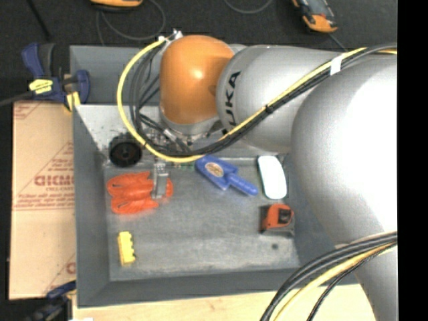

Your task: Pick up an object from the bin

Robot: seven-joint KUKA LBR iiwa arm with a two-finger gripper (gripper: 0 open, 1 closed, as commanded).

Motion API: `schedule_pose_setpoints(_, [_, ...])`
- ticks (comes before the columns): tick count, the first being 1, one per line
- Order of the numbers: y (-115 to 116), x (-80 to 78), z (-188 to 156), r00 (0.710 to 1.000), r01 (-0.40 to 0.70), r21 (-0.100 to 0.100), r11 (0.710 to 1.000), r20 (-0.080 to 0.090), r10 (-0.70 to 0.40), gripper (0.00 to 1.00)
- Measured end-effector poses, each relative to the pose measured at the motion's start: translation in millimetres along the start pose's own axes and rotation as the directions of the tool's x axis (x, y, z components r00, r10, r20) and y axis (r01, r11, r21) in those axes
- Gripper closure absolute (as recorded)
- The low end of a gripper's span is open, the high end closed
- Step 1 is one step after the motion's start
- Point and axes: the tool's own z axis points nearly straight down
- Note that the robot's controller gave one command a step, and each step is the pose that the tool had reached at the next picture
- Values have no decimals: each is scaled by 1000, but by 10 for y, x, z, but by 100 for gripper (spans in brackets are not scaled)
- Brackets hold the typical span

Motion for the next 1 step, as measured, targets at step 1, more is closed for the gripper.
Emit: schedule_pose_setpoints(1, [-48, 38, 331, 972, 234, 2, 972, 4, -234, 0])
